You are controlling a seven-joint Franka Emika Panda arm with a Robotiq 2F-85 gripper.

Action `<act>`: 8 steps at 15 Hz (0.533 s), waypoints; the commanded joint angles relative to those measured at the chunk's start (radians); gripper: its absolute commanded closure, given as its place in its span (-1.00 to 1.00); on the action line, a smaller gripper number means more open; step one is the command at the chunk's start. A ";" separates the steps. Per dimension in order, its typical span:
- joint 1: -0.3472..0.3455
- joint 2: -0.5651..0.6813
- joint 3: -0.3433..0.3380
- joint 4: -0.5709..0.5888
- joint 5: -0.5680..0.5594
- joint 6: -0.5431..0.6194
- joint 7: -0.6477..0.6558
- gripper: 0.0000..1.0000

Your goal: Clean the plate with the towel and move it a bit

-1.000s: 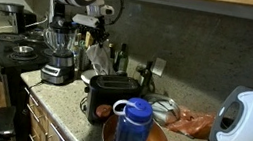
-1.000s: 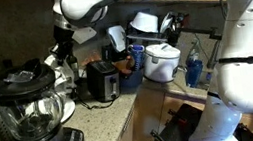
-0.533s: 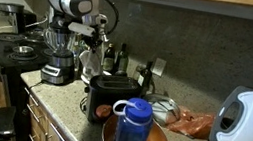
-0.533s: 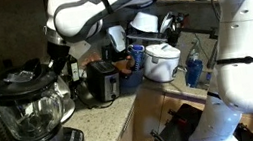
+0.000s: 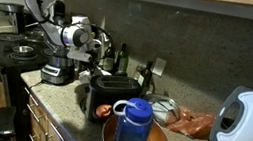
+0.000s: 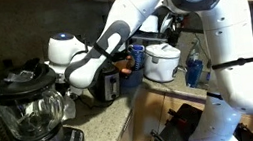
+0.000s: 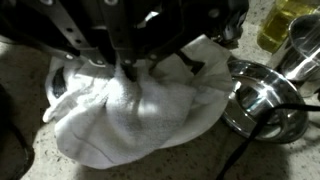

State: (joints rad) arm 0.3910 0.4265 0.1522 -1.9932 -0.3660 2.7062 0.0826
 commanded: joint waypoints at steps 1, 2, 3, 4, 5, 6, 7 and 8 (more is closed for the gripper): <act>0.060 0.037 -0.080 0.048 -0.071 -0.075 0.073 0.89; 0.075 0.041 -0.103 0.057 -0.090 -0.086 0.104 0.89; 0.094 0.047 -0.131 0.064 -0.120 -0.061 0.151 0.88; 0.102 0.052 -0.143 0.070 -0.132 -0.042 0.184 0.88; 0.106 0.059 -0.147 0.074 -0.135 -0.013 0.216 0.89; 0.108 0.062 -0.147 0.075 -0.130 0.015 0.242 0.88; 0.100 0.063 -0.132 0.071 -0.101 0.045 0.246 0.88; 0.094 0.065 -0.118 0.067 -0.082 0.073 0.244 0.88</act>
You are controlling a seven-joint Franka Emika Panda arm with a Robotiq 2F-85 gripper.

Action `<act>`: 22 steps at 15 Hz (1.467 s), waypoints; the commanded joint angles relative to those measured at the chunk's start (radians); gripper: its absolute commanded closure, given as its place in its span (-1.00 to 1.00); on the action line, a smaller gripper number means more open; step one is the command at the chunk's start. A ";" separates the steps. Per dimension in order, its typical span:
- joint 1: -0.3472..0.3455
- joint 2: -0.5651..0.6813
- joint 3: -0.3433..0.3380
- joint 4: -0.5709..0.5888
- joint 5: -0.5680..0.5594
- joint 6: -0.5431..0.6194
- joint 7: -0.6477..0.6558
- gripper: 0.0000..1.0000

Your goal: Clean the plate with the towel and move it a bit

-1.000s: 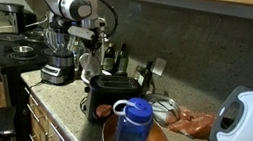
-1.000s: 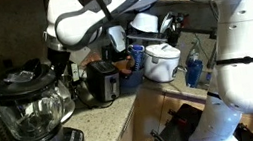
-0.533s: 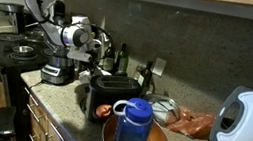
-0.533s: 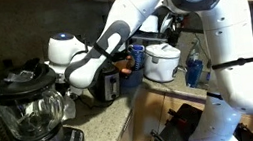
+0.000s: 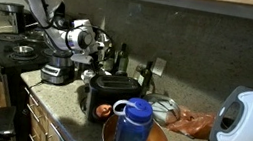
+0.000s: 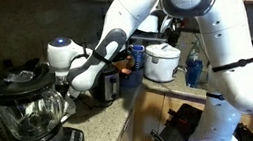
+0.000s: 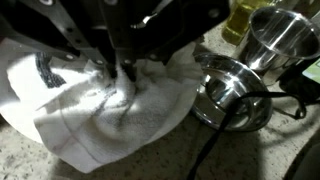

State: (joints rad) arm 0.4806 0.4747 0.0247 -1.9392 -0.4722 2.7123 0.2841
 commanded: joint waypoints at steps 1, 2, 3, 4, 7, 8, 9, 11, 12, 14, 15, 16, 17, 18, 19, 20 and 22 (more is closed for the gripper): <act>-0.011 0.018 0.036 0.007 0.060 0.092 0.019 0.88; -0.040 0.021 0.080 -0.002 0.119 0.117 -0.027 0.88; -0.074 0.024 0.133 -0.010 0.189 0.138 -0.080 0.88; -0.125 0.029 0.209 -0.013 0.277 0.121 -0.167 0.88; -0.150 0.019 0.256 -0.002 0.387 -0.033 -0.247 0.89; -0.132 0.009 0.226 -0.004 0.373 -0.076 -0.227 0.89; -0.104 -0.003 0.181 -0.004 0.334 -0.115 -0.188 0.89; -0.044 -0.020 0.095 -0.003 0.235 -0.143 -0.101 0.89; -0.011 -0.026 0.051 -0.005 0.170 -0.131 -0.046 0.89; 0.043 -0.029 -0.015 -0.007 0.051 -0.096 0.068 0.88; 0.060 -0.027 -0.034 -0.010 0.008 -0.073 0.117 0.88; 0.069 -0.027 -0.041 -0.014 -0.020 -0.058 0.152 0.88; 0.076 -0.025 -0.046 -0.017 -0.039 -0.031 0.189 0.88; 0.082 -0.023 -0.050 -0.021 -0.054 0.002 0.217 0.88; 0.078 -0.021 -0.041 -0.027 -0.047 0.032 0.221 0.88; 0.074 -0.020 -0.031 -0.033 -0.032 0.058 0.216 0.88; 0.015 -0.021 0.052 -0.050 0.084 0.056 0.103 0.88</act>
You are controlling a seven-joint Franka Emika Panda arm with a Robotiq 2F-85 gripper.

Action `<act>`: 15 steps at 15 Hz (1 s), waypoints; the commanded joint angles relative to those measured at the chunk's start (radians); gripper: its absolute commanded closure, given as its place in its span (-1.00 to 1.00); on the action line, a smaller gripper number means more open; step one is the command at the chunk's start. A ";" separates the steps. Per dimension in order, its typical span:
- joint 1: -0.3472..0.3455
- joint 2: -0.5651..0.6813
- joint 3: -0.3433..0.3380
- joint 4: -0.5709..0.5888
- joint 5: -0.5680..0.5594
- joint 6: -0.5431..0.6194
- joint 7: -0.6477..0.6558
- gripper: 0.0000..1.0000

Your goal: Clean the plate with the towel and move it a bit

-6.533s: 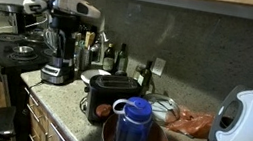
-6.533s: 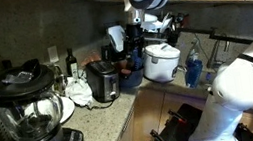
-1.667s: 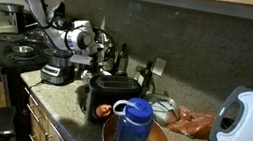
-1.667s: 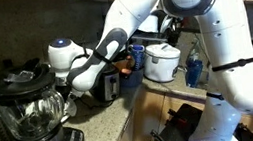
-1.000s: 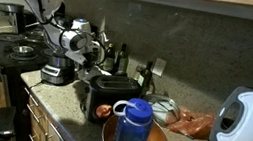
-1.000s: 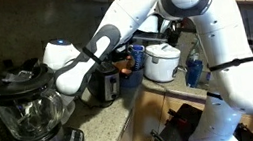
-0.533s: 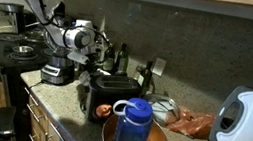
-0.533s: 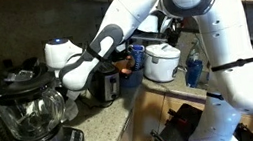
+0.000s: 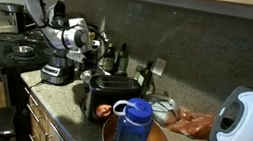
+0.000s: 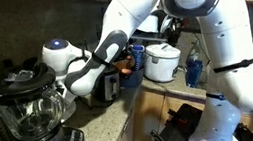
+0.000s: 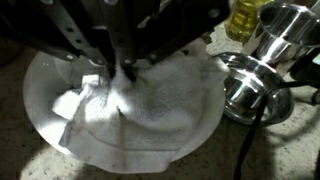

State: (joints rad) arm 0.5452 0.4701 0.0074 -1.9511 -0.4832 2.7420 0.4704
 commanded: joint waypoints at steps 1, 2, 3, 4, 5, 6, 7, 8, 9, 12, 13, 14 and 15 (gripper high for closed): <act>-0.069 -0.022 0.101 -0.040 0.148 -0.021 -0.126 0.88; -0.069 -0.032 0.103 -0.036 0.174 -0.078 -0.140 0.89; -0.071 -0.042 0.101 -0.031 0.190 -0.118 -0.150 0.89; -0.060 -0.060 0.077 -0.026 0.175 -0.155 -0.132 0.89; -0.054 -0.077 0.056 -0.022 0.150 -0.178 -0.111 0.89; -0.052 -0.095 0.037 -0.016 0.126 -0.195 -0.091 0.89; -0.047 -0.114 0.014 -0.013 0.092 -0.201 -0.062 0.89; -0.049 -0.139 -0.001 -0.012 0.065 -0.200 -0.041 0.88; -0.050 -0.158 -0.016 -0.010 0.032 -0.200 -0.010 0.88; -0.065 -0.233 -0.046 -0.013 -0.063 -0.207 0.096 0.88; -0.073 -0.257 -0.052 -0.015 -0.097 -0.212 0.139 0.88; -0.087 -0.276 -0.059 -0.012 -0.134 -0.216 0.181 0.88; -0.100 -0.298 -0.065 -0.012 -0.188 -0.220 0.245 0.88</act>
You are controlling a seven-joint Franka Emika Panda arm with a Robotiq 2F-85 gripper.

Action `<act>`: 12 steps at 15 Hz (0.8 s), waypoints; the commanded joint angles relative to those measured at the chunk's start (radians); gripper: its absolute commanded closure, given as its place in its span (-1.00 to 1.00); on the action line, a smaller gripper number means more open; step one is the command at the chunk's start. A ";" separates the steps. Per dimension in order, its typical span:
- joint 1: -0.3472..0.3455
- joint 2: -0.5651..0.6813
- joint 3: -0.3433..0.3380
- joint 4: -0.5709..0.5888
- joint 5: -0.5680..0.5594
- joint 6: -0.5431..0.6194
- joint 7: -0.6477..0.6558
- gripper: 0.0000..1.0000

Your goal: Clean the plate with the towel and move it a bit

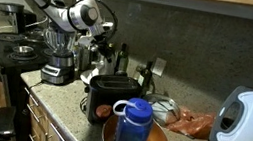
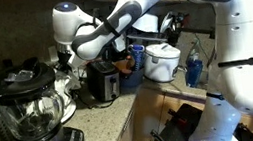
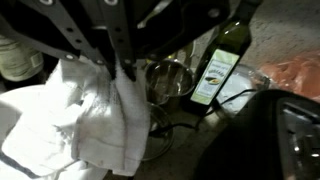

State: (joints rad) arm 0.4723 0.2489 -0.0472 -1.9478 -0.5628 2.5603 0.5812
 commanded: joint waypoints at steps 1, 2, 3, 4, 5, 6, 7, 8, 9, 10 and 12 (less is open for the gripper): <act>-0.044 -0.095 -0.011 -0.013 -0.165 -0.049 0.196 0.88; -0.065 -0.110 -0.006 -0.012 -0.218 -0.063 0.254 0.88; -0.086 -0.124 0.001 -0.013 -0.280 -0.080 0.319 0.88; -0.106 -0.137 0.009 -0.012 -0.340 -0.107 0.381 0.88; -0.126 -0.148 0.019 -0.014 -0.395 -0.139 0.437 0.88; -0.146 -0.155 0.031 -0.015 -0.432 -0.175 0.475 0.88; -0.164 -0.156 0.045 -0.017 -0.453 -0.212 0.494 0.89; -0.181 -0.156 0.058 -0.019 -0.461 -0.244 0.501 0.89; -0.196 -0.149 0.072 -0.023 -0.447 -0.268 0.487 0.89; -0.211 -0.141 0.083 -0.026 -0.431 -0.278 0.473 0.90; -0.235 -0.125 0.102 -0.042 -0.402 -0.271 0.450 0.90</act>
State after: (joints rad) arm 0.2781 0.1209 0.0136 -1.9632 -0.9904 2.3055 1.0451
